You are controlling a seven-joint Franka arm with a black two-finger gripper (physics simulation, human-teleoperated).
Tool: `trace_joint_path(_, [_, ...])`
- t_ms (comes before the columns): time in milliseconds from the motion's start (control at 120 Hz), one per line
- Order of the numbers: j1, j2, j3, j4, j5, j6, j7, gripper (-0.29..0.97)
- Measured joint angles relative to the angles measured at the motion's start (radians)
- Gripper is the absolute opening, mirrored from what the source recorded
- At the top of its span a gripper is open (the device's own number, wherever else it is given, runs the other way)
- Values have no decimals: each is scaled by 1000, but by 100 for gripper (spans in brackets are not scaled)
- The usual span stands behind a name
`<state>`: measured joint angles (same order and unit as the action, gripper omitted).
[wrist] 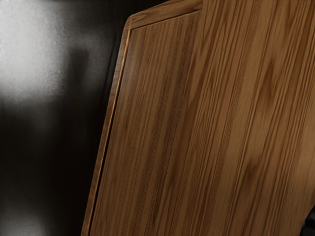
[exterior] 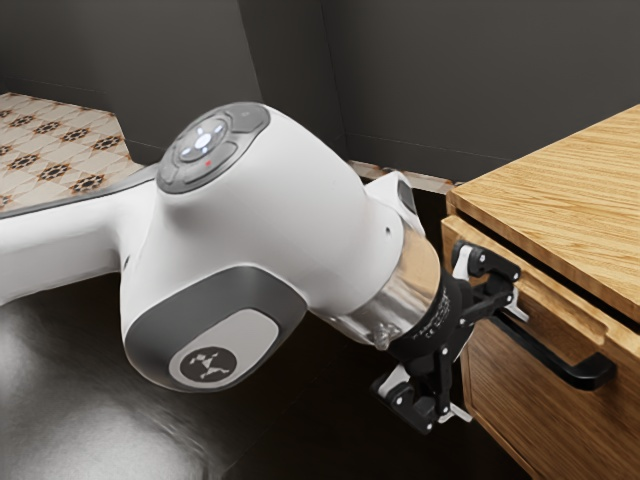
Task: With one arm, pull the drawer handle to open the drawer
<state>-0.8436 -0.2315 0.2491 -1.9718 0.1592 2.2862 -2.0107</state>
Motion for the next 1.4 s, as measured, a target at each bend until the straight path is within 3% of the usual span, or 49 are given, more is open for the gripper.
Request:
trace_joint_path(242, [6, -21, -9, -19, -1, 0, 2, 66])
trace_joint_path(650, [-6, -165, -10, -134, 24, -1, -5, 66])
trace_joint_path(1108, [-12, -223, -53, -194, 21, 5, -6, 66])
trace_joint_path(1400, [-13, -318, -59, -274, 23, 2, -7, 66])
